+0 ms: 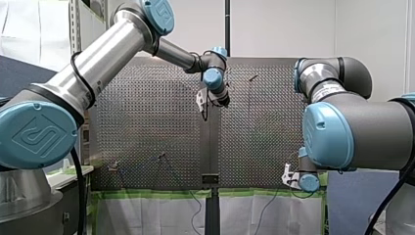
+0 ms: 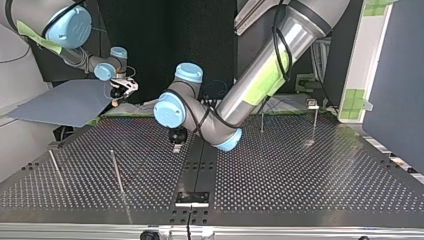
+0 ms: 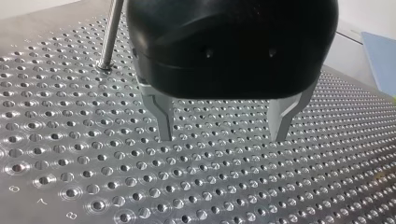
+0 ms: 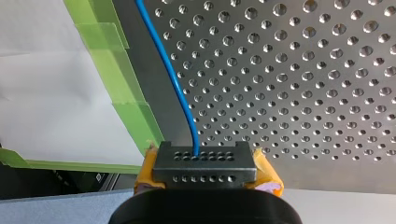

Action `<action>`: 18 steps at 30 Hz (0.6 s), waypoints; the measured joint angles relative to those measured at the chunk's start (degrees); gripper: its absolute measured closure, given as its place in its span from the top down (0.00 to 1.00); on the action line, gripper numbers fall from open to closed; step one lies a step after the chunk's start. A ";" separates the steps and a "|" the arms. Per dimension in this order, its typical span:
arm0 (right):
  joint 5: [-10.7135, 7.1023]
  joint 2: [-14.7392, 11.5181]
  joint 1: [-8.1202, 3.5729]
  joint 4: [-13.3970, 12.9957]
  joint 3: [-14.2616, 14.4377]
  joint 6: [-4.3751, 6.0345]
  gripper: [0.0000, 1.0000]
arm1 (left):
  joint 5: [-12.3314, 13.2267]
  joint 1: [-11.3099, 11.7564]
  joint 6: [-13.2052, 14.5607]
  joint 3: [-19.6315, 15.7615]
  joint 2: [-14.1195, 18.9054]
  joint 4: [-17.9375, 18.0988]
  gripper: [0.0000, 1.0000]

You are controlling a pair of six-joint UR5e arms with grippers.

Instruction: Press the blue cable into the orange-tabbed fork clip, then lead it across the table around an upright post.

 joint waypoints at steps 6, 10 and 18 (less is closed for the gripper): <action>0.00 0.00 0.00 0.00 0.00 0.00 0.00 | 0.00 0.00 0.00 0.00 0.00 0.00 0.99; -0.01 0.00 0.00 0.00 0.00 0.00 0.00 | 0.00 0.00 0.00 0.00 0.00 0.00 0.99; -0.47 0.44 -0.23 0.51 -0.06 -0.29 0.00 | 0.00 0.00 0.00 -0.06 0.00 0.00 0.99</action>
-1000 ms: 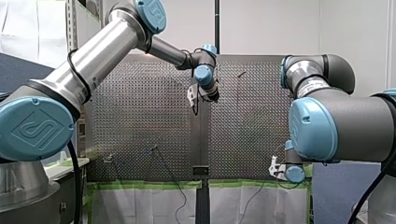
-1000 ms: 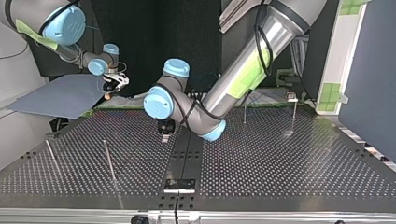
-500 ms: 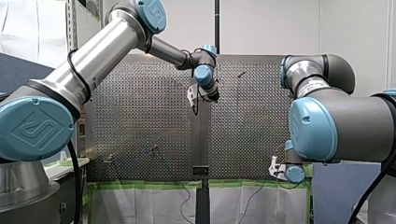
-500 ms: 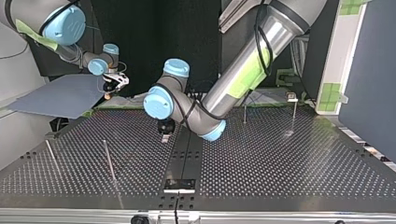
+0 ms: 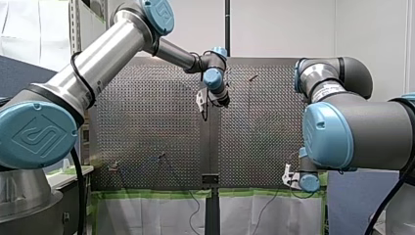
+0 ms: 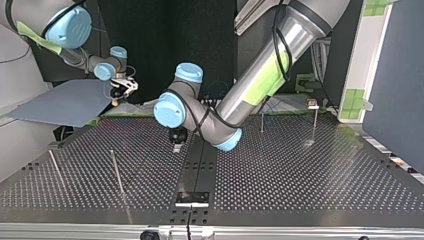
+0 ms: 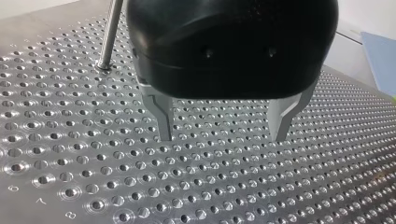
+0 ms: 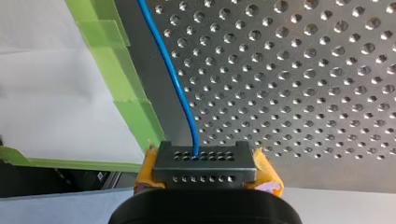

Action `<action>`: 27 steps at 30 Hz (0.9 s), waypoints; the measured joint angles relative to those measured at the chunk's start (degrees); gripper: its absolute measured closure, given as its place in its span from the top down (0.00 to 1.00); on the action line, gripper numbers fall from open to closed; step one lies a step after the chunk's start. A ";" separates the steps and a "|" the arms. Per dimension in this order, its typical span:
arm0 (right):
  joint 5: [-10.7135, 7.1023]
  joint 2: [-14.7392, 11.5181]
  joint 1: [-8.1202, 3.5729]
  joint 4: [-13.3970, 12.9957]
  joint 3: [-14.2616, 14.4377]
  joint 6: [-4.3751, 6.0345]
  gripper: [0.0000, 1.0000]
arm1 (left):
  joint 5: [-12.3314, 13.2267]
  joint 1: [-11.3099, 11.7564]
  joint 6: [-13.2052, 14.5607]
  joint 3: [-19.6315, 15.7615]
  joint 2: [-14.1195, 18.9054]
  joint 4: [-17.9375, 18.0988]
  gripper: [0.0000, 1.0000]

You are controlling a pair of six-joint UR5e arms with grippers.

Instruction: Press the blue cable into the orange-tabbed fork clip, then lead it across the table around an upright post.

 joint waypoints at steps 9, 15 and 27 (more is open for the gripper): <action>-0.57 2.77 -0.04 4.02 -0.03 -0.31 0.00 | 0.00 0.00 0.00 -0.02 0.00 0.00 0.99; -0.59 2.88 -0.04 4.39 -0.03 -0.32 0.00 | 0.00 0.00 0.00 -0.02 0.00 0.00 0.99; -0.59 2.90 -0.04 4.41 -0.03 -0.32 0.00 | -2.88 -0.58 2.75 -0.02 -1.93 -0.58 0.99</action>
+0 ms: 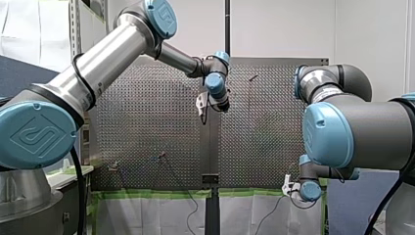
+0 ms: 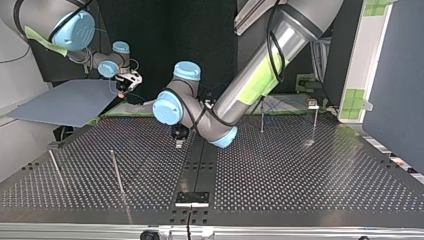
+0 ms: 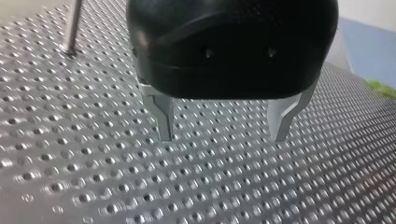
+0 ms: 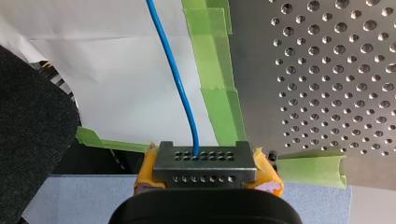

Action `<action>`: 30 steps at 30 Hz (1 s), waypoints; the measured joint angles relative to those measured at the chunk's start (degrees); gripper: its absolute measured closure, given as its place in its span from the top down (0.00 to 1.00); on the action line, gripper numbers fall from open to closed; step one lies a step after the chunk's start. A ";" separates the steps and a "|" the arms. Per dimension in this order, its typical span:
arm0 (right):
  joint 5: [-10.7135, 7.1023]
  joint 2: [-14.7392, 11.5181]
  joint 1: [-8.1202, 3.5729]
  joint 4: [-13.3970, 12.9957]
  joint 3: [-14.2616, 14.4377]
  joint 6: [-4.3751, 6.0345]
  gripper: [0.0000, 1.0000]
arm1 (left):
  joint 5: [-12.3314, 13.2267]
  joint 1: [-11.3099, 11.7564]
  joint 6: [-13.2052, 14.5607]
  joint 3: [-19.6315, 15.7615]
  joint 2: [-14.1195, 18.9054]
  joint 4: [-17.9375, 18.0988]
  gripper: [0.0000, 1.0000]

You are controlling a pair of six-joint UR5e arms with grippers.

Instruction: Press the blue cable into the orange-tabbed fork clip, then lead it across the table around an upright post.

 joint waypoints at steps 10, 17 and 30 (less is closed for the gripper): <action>0.00 0.00 0.00 0.00 0.00 0.00 0.00 | -3.11 -0.04 0.93 0.00 -0.25 -0.04 0.99; 0.00 0.00 0.00 0.00 0.01 0.00 0.00 | -3.18 -0.04 0.94 0.00 -0.26 -0.04 0.99; 0.00 0.00 0.00 0.00 0.00 0.00 0.00 | 0.90 0.80 -2.75 -1.02 3.42 1.23 0.99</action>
